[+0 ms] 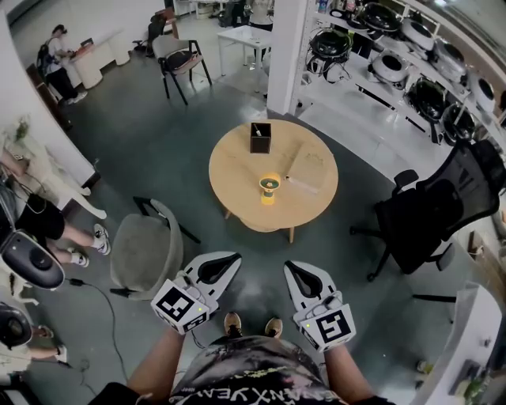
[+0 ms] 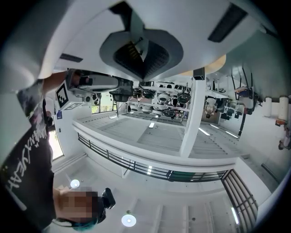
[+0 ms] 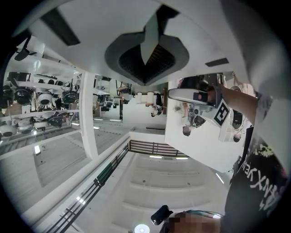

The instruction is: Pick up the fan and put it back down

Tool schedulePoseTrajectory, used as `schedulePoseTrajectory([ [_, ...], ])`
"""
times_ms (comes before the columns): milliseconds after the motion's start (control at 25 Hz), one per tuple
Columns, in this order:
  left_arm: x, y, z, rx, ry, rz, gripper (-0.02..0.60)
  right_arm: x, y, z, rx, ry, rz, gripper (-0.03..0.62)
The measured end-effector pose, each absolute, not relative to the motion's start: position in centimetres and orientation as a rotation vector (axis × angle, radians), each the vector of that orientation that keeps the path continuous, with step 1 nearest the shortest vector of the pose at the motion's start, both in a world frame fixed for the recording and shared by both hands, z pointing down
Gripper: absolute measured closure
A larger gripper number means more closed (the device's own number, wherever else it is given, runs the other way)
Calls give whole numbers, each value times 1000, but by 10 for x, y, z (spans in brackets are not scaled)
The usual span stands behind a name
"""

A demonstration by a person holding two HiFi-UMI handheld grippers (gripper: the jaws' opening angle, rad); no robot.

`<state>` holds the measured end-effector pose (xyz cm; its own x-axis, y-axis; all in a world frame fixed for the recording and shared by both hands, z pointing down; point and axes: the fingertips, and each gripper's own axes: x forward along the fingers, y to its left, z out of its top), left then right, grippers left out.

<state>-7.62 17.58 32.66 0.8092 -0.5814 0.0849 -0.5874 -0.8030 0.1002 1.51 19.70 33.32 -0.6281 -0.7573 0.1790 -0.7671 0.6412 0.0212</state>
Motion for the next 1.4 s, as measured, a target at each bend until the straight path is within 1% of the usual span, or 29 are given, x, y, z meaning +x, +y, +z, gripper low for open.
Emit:
schedulePoseTrajectory([
  [1400,-72,172,329,2870,-906,82,569,18,192,339,1264,-2715,138,583],
])
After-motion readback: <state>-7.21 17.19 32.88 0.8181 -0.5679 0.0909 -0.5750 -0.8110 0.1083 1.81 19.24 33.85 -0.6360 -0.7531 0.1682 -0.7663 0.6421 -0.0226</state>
